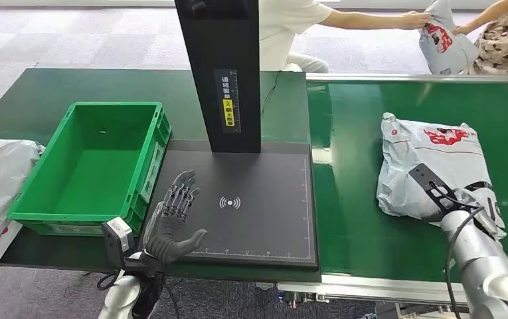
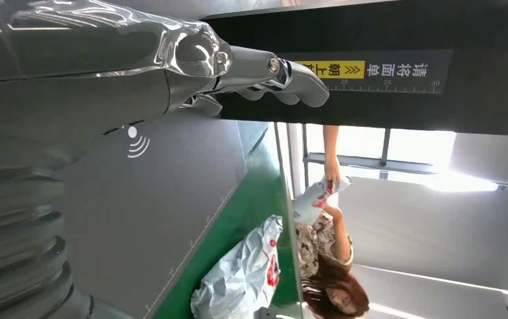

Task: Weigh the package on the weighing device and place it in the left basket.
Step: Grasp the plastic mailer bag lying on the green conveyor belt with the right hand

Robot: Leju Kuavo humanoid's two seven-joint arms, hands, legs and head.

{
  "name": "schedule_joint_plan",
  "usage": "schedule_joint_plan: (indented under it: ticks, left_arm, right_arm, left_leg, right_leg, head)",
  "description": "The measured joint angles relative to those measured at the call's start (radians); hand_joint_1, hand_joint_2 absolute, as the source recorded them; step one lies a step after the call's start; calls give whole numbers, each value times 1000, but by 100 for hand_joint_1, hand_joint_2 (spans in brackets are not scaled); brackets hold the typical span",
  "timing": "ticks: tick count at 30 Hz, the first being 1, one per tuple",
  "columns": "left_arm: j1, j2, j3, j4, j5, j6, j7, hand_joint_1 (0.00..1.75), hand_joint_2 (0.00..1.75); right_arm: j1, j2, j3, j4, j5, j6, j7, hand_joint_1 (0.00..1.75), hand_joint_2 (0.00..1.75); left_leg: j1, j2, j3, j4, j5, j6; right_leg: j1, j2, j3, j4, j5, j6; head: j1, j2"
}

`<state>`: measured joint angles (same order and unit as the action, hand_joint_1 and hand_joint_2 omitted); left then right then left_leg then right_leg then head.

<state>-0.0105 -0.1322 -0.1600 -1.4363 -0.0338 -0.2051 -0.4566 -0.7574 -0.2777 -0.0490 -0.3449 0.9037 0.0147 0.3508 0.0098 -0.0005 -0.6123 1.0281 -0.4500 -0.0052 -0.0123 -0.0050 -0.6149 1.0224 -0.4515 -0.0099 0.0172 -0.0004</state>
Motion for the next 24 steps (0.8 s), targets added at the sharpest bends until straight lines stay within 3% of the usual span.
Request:
schedule_joint_plan:
  ticks: [1, 4, 5, 19, 24]
  left_arm:
    - [2, 0, 1, 0, 2, 0, 2, 0, 175]
    - [14, 0, 10, 0, 14, -2, 7, 0, 175]
    - [18, 0, 14, 0, 21, -6, 8, 0, 175]
    - [31, -5, 42, -8, 37, -25, 27, 0, 175]
    - [33, -6, 46, -8, 38, -28, 29, 0, 175]
  right_arm:
    - [3, 0, 0, 2, -1, 1, 1, 22, 175]
    - [17, 0, 0, 10, -6, 3, -1, 147, 175]
    - [22, 0, 0, 12, -9, 3, -5, 175, 175]
    - [52, 1, -8, 20, -23, -21, -86, 175, 175]
    - [71, 3, -18, 10, -24, -72, -138, 175, 175]
  left_leg:
    - [0, 0, 0, 0, 0, 0]
    - [0, 0, 0, 0, 0, 0]
    - [0, 0, 0, 0, 0, 0]
    - [0, 0, 0, 0, 0, 0]
    - [0, 0, 0, 0, 0, 0]
  right_leg:
    - [0, 0, 0, 0, 0, 0]
    - [0, 0, 0, 0, 0, 0]
    - [0, 0, 0, 0, 0, 0]
    - [0, -1, 1, 0, 0, 0]
    - [0, -1, 1, 0, 0, 0]
  head:
    - [0, 0]
    - [0, 0]
    - [0, 0]
    - [0, 0]
    - [0, 0]
